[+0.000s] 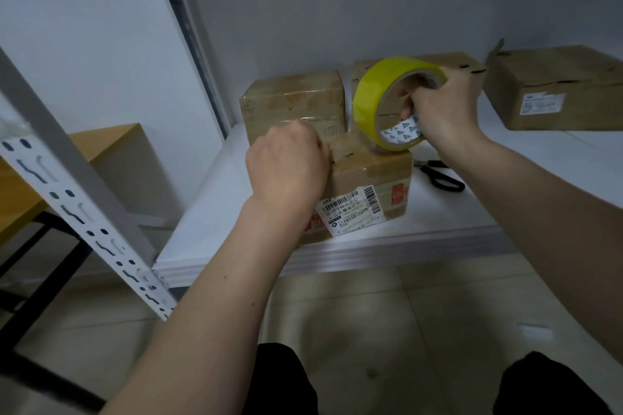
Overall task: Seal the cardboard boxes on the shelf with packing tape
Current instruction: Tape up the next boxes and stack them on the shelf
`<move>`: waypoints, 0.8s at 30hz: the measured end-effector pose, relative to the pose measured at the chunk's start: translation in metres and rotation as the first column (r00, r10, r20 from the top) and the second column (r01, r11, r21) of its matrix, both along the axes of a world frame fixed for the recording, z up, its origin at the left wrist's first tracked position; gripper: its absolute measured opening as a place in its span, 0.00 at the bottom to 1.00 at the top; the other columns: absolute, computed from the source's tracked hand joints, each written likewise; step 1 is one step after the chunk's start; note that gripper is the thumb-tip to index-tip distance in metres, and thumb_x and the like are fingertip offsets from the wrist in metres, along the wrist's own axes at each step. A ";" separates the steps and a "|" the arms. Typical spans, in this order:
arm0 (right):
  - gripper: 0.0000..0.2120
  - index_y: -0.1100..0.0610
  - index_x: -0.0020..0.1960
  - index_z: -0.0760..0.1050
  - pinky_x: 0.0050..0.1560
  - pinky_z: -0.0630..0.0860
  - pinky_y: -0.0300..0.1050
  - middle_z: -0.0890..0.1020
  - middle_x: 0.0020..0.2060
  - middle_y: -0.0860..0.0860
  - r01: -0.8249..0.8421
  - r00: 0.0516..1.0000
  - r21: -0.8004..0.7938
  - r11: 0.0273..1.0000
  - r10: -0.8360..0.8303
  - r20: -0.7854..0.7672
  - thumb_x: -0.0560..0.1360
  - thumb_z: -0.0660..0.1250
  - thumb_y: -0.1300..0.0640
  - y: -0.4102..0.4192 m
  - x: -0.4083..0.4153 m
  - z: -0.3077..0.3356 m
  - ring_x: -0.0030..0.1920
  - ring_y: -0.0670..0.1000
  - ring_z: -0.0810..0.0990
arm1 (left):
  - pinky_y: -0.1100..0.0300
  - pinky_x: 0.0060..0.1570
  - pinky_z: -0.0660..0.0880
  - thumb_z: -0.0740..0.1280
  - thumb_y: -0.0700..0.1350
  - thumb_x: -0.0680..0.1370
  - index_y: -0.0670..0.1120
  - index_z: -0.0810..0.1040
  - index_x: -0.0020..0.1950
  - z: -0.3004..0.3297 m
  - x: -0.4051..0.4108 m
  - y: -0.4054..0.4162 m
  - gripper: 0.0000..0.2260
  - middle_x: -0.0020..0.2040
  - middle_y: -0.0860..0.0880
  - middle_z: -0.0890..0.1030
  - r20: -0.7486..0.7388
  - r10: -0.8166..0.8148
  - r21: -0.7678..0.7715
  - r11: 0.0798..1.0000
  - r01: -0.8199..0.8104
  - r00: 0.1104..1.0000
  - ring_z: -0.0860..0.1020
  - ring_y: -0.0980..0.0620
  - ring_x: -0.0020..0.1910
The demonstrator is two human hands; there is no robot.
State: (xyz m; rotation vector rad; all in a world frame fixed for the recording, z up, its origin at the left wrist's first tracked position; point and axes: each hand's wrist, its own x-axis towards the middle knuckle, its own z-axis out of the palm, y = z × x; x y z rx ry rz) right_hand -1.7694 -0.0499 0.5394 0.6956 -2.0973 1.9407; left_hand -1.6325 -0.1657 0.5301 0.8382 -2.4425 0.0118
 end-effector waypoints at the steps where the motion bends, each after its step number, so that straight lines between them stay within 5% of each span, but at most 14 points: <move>1: 0.16 0.53 0.31 0.71 0.33 0.70 0.41 0.73 0.24 0.52 -0.007 1.000 -0.001 1.000 0.007 0.006 0.73 0.59 0.68 0.000 -0.001 0.000 0.21 0.44 0.71 | 0.56 0.42 0.65 0.63 0.54 0.80 0.49 0.83 0.55 -0.001 0.000 0.002 0.13 0.52 0.42 0.82 0.008 0.007 -0.022 1.000 -0.007 1.000 0.79 0.38 0.53; 9: 0.15 0.53 0.33 0.73 0.25 0.66 0.36 0.73 0.25 0.53 -0.014 1.000 0.048 0.999 0.014 0.010 0.74 0.60 0.68 -0.005 -0.005 -0.004 0.19 0.41 0.69 | 0.55 0.44 0.63 0.64 0.54 0.80 0.46 0.80 0.59 -0.004 0.001 0.005 0.15 0.56 0.42 0.81 0.032 0.032 -0.021 0.999 -0.032 0.999 0.78 0.39 0.57; 15: 0.13 0.55 0.36 0.75 0.25 0.66 0.34 0.74 0.26 0.52 -0.004 1.000 0.061 0.998 0.003 0.016 0.74 0.60 0.68 -0.006 -0.005 -0.005 0.19 0.40 0.70 | 0.48 0.54 0.69 0.67 0.45 0.78 0.46 0.59 0.76 -0.004 0.009 -0.009 0.29 0.66 0.43 0.69 -0.134 0.006 0.156 0.988 0.015 0.991 0.71 0.40 0.65; 18: 0.10 0.59 0.40 0.76 0.23 0.65 0.32 0.74 0.26 0.52 -0.001 1.000 0.066 0.998 0.000 0.013 0.75 0.60 0.68 -0.006 -0.004 -0.004 0.19 0.39 0.69 | 0.51 0.59 0.67 0.66 0.40 0.76 0.44 0.63 0.75 -0.005 0.020 -0.015 0.28 0.67 0.41 0.70 -0.205 0.001 0.140 0.990 0.028 0.979 0.69 0.40 0.65; 20: 0.09 0.60 0.40 0.77 0.23 0.65 0.32 0.74 0.26 0.53 -0.004 1.000 0.062 0.998 0.003 0.020 0.75 0.60 0.68 -0.005 -0.004 -0.005 0.18 0.40 0.69 | 0.52 0.59 0.66 0.64 0.38 0.76 0.41 0.69 0.72 -0.009 0.023 -0.001 0.23 0.66 0.39 0.73 -0.249 -0.181 0.049 0.979 0.199 0.951 0.72 0.39 0.64; 22: 0.10 0.60 0.39 0.76 0.23 0.65 0.32 0.74 0.26 0.53 -0.012 0.999 0.048 0.999 0.010 0.031 0.75 0.59 0.68 -0.005 -0.004 -0.004 0.18 0.40 0.68 | 0.48 0.55 0.70 0.64 0.42 0.77 0.38 0.75 0.65 -0.021 0.020 0.019 0.17 0.59 0.38 0.79 -0.168 -0.348 -0.047 0.937 0.345 0.922 0.77 0.37 0.57; 24: 0.12 0.57 0.37 0.75 0.24 0.65 0.34 0.74 0.26 0.53 -0.015 1.000 0.050 0.999 0.013 0.027 0.74 0.59 0.68 -0.005 -0.004 -0.005 0.19 0.40 0.68 | 0.48 0.60 0.71 0.60 0.54 0.78 0.36 0.75 0.65 -0.035 0.015 0.035 0.25 0.60 0.37 0.80 0.024 -0.349 -0.093 0.932 0.350 0.937 0.77 0.37 0.59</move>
